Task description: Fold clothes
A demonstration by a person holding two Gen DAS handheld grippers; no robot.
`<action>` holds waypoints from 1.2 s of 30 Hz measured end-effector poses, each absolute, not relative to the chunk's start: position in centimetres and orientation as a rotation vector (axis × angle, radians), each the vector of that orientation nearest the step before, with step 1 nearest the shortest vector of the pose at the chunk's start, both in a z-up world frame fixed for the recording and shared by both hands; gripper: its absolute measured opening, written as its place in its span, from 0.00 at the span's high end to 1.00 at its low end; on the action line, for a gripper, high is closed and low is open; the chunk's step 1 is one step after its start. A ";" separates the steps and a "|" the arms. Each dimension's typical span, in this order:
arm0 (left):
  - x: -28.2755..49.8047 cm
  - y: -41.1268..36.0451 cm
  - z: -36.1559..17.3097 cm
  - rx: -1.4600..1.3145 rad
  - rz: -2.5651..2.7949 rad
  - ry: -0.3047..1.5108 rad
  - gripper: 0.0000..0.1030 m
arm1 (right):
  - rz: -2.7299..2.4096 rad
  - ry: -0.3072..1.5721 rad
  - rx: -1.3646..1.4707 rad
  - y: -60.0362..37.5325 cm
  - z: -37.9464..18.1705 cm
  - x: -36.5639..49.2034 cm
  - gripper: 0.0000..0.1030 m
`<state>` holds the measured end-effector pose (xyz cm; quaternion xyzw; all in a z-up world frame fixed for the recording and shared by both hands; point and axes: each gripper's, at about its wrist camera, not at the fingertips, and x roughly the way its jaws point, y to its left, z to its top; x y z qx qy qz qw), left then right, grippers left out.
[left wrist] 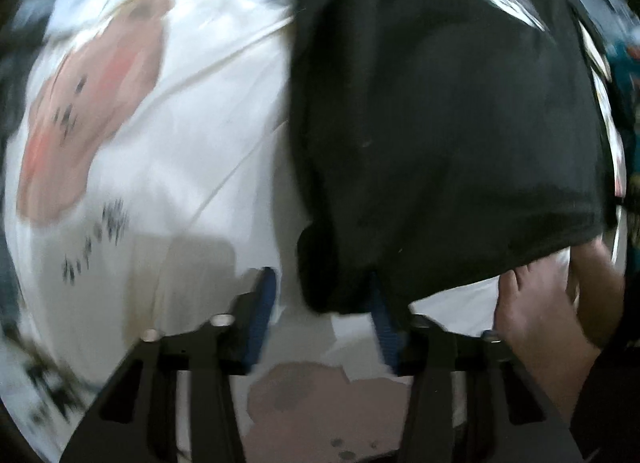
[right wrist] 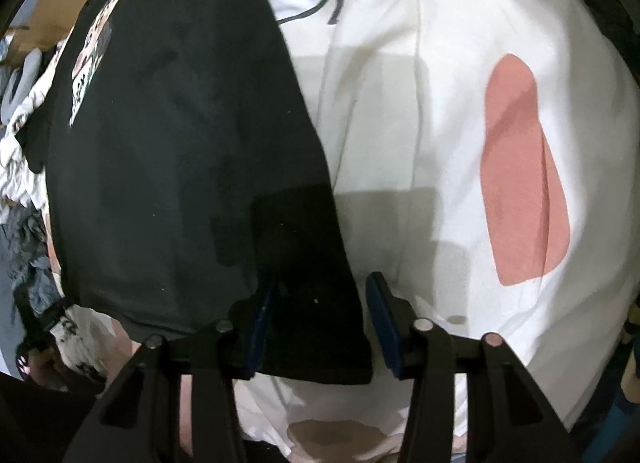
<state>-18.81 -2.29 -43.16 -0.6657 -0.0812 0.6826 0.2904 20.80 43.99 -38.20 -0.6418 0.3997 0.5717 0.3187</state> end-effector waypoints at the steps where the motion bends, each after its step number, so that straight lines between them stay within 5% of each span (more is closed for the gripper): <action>1: -19.0 -2.1 -42.9 -1.751 1.820 -0.193 0.78 | 1.511 1.039 -1.702 43.8 -38.2 20.6 0.91; 7: -20.1 -2.2 -41.5 -1.663 1.788 -0.192 0.94 | 1.560 1.014 -1.694 43.6 -36.5 20.7 0.97; 25: -28.0 -2.4 -42.1 -1.706 1.749 -0.428 0.95 | 1.608 0.996 -1.573 48.7 -30.0 23.5 0.98; 36: -31.2 -4.5 -44.0 -1.860 1.549 -0.536 0.94 | 1.596 1.011 -1.565 49.8 -31.3 23.5 0.98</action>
